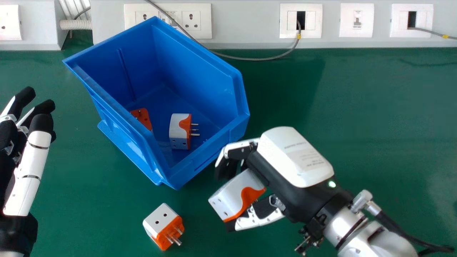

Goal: Pick all objects and put in blue box

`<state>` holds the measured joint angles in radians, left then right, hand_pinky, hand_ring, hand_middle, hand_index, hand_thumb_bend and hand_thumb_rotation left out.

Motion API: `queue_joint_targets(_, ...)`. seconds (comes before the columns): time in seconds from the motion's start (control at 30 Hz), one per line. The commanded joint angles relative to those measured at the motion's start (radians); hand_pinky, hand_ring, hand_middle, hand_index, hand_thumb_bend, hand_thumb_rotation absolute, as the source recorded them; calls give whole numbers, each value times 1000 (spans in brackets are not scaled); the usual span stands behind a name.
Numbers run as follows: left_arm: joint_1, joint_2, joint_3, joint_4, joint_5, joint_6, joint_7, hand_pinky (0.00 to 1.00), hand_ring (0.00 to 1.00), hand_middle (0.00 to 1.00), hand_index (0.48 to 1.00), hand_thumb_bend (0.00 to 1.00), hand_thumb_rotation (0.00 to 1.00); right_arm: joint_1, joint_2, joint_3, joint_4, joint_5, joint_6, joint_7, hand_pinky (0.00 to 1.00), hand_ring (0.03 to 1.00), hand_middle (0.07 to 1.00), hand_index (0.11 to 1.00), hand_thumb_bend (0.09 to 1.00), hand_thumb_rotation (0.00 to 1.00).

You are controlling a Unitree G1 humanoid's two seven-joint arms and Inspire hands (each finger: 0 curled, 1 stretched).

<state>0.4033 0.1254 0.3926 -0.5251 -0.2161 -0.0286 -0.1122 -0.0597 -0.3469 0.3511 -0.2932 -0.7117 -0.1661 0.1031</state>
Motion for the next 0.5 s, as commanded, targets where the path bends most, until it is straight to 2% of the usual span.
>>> queue_joint_targets(0.0,-6,-2,-1,-7,-6,-32,-5,879,898,867,905,588,710,-48,21,-23,-37,23,-11,-6,337,432,517,530,493,0)
queue_joint_targets(0.27,0,-2,-9,-16,4,-34,1,874,899,869,902,582,706,-148,56,-52,15,29,-10,-22,328,438,522,543,490,0)
queue_joint_targets(0.37,4,-4,-16,-24,8,-30,5,869,899,869,901,578,705,-184,74,-58,37,34,-12,-27,325,438,523,548,490,0)
queue_joint_targets(0.47,0,-4,-21,-21,13,-26,8,865,897,868,900,577,704,-242,95,-58,65,25,-12,-38,324,438,522,550,489,0)
